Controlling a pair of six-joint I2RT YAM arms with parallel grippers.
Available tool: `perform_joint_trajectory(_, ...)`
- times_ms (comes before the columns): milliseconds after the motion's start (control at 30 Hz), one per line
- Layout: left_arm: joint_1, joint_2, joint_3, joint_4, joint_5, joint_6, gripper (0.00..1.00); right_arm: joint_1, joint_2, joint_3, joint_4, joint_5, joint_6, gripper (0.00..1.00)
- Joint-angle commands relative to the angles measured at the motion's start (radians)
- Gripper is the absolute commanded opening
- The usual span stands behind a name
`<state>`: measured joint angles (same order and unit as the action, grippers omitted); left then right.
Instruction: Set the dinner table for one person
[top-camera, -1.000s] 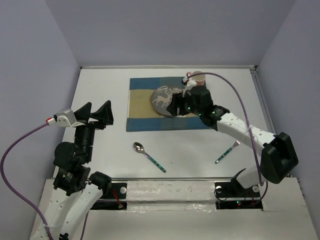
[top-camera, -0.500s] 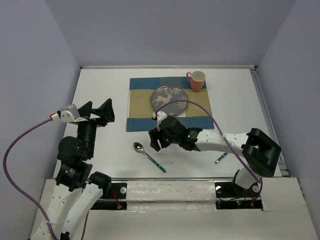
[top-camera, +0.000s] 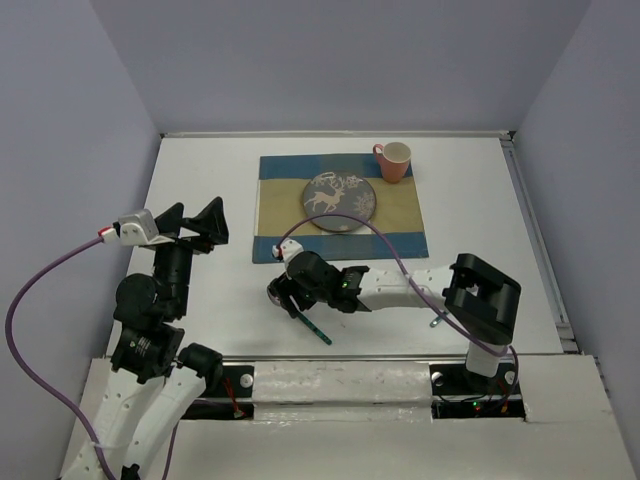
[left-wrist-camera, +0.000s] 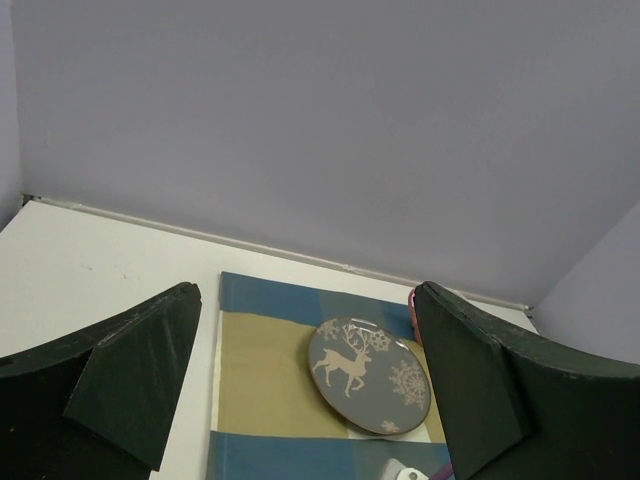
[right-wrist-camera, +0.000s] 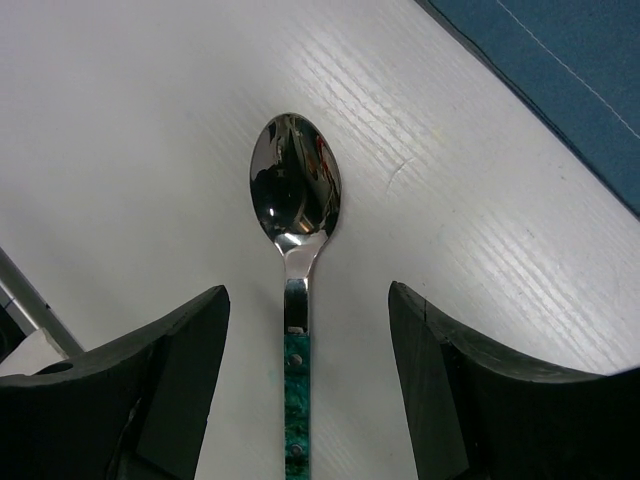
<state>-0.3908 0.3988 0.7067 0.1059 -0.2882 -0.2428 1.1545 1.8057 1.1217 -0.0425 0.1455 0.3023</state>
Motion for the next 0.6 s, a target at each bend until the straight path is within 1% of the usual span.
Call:
perform_joint_trajectory(0, 0.003, -0.009, 0.004, 0.038, -0.005, 0.02, 0.99, 0.01, 0.012, 0.05, -0.003, 0.057, -0.025, 0.7)
perform_joint_trajectory(400, 0.003, -0.012, 0.004, 0.038, -0.005, 0.019, 0.99, 0.028, 0.055, 0.064, -0.043, 0.074, -0.025, 0.67)
perform_joint_trajectory(567, 0.004, -0.014, 0.004, 0.037, -0.005, 0.019, 0.99, 0.059, 0.07, 0.075, -0.079, 0.074, -0.02, 0.61)
